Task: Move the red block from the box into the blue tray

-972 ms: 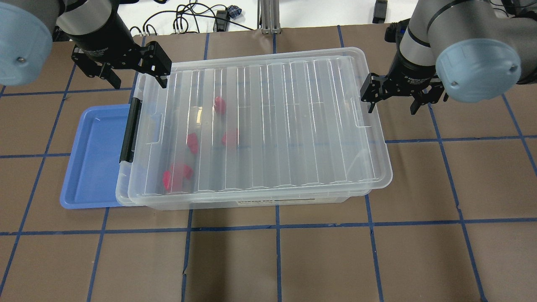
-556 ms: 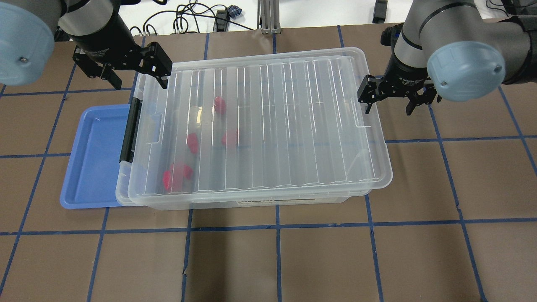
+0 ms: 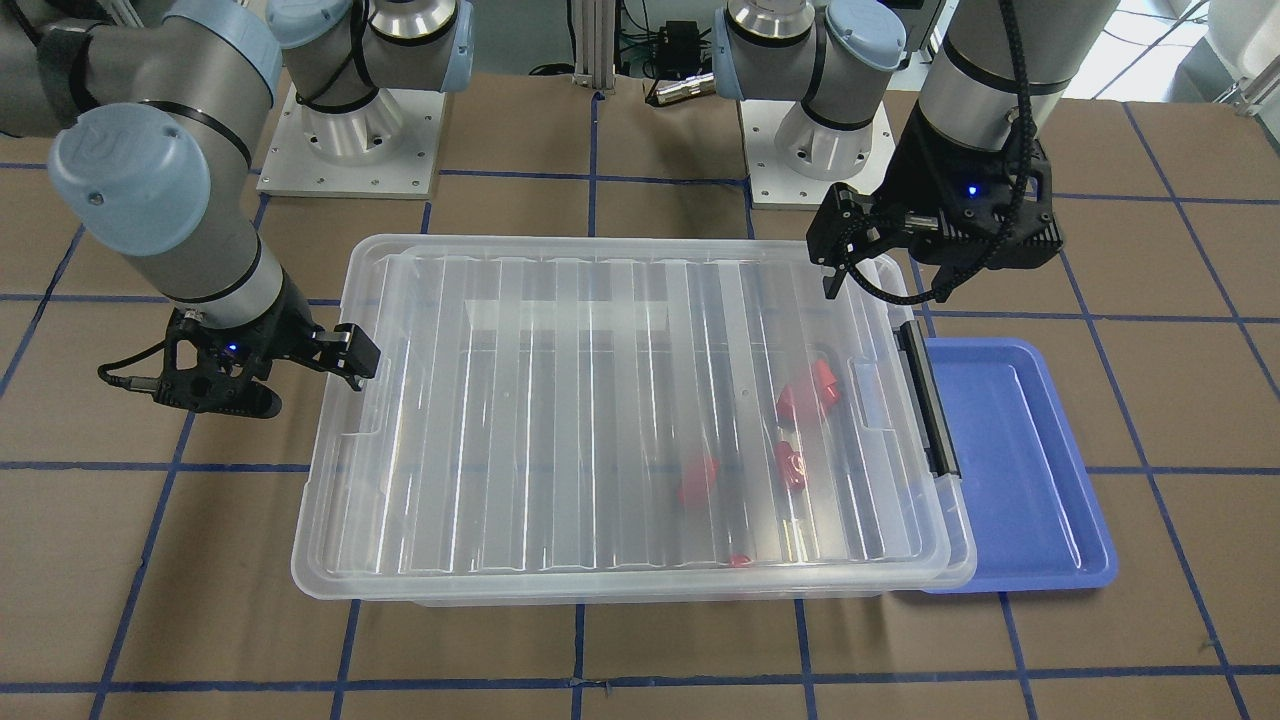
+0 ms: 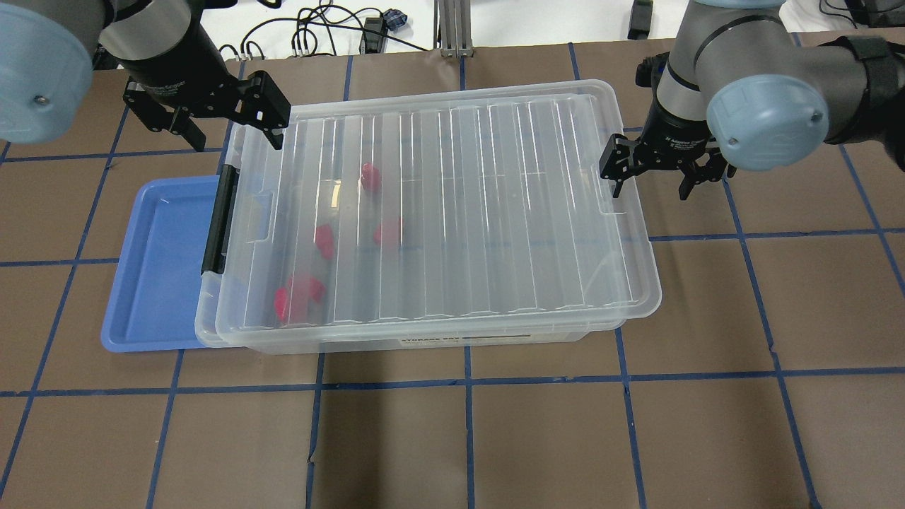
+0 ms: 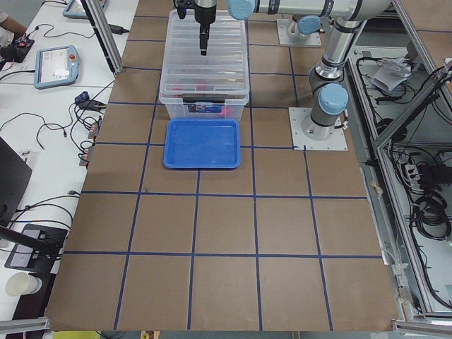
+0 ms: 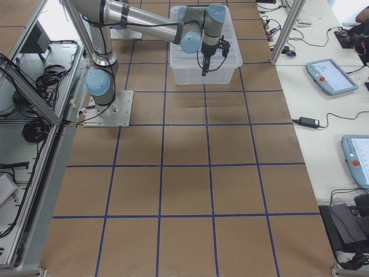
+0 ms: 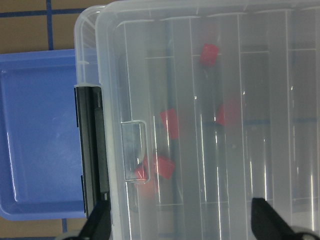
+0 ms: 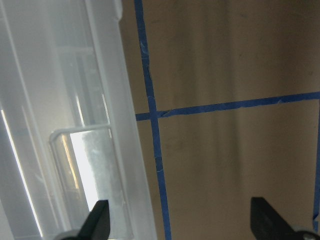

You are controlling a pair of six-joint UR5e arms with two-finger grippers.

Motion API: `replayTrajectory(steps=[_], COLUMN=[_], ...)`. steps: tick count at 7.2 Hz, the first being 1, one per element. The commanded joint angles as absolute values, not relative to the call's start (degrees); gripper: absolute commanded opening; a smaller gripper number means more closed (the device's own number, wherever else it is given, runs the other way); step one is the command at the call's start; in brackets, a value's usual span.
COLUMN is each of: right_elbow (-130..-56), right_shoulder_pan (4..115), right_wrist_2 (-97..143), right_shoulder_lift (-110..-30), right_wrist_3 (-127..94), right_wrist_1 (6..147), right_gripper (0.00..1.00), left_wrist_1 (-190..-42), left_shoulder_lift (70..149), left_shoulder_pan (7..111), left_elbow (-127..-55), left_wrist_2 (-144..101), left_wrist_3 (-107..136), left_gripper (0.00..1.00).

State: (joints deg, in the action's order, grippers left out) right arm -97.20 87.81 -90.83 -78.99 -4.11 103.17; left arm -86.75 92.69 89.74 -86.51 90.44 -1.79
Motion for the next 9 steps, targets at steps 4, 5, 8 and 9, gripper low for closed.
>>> replayTrajectory(steps=[4,5,8,9], right_elbow=[-97.1,-96.8,-96.4,-96.3], right_shoulder_pan=[84.7,84.0,79.9,77.9], right_wrist_2=[-91.1,-91.6,-93.7,-93.8], right_shoulder_lift=[-78.7,-78.6,-78.7,-78.7], right_wrist_3=[-2.9,-2.8,3.7,7.0], right_wrist_1=[103.5,103.5,103.5,103.5], right_gripper=[1.00,1.00,1.00,1.00], left_wrist_1=[-86.7,-86.7,-86.7,-86.7], left_shoulder_lift=[92.6,93.0,92.7,92.6], left_shoulder_pan=[89.6,89.7,89.6,89.6], left_elbow=[-86.8,-86.6,-86.7,-86.9], left_wrist_2=[90.4,90.4,90.4,90.4], left_wrist_3=[-1.8,-1.8,-1.8,-1.8], left_gripper=[1.00,1.00,1.00,1.00])
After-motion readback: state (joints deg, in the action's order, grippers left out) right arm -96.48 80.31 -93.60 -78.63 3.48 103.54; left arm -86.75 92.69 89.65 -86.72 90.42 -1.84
